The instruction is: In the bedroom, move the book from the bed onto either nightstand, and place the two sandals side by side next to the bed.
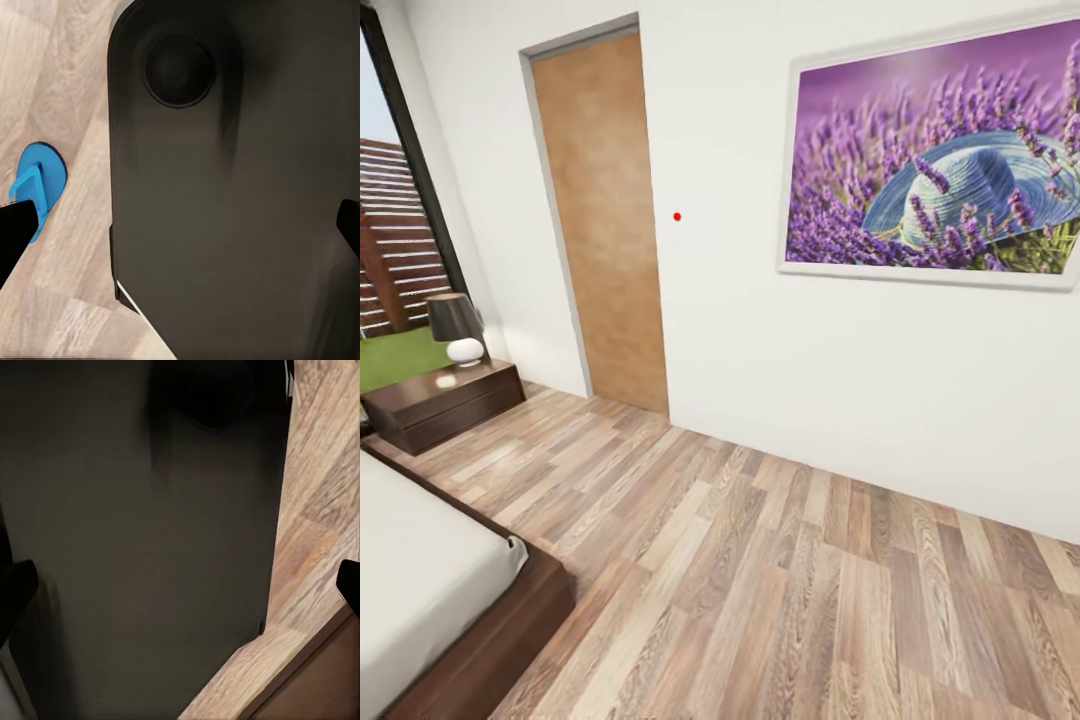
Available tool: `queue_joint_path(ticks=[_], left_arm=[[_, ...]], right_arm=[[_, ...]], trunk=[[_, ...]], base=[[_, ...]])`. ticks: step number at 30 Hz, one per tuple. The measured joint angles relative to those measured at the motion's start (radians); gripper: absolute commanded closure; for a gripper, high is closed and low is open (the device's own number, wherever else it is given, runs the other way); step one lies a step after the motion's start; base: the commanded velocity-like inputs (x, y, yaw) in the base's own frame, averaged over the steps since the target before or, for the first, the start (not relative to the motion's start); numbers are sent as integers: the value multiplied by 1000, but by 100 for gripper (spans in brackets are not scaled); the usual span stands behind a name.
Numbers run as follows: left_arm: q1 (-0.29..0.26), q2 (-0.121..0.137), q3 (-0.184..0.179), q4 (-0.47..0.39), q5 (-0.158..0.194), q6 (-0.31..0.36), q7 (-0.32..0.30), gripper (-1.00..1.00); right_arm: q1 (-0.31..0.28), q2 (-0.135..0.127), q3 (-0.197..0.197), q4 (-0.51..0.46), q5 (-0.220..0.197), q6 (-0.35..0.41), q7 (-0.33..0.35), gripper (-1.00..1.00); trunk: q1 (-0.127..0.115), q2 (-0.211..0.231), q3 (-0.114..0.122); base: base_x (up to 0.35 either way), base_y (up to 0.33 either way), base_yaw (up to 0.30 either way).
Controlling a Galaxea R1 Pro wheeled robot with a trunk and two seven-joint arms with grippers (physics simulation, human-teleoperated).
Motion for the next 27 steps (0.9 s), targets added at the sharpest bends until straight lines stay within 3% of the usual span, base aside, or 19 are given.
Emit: queue_joint_path(ticks=[27], left_arm=[[0,0,0,0,0,1,0,-100]], right_arm=[[0,0,0,0,0,0,0,-100]], trunk=[[0,0,-10]], base=[[0,0,238]])
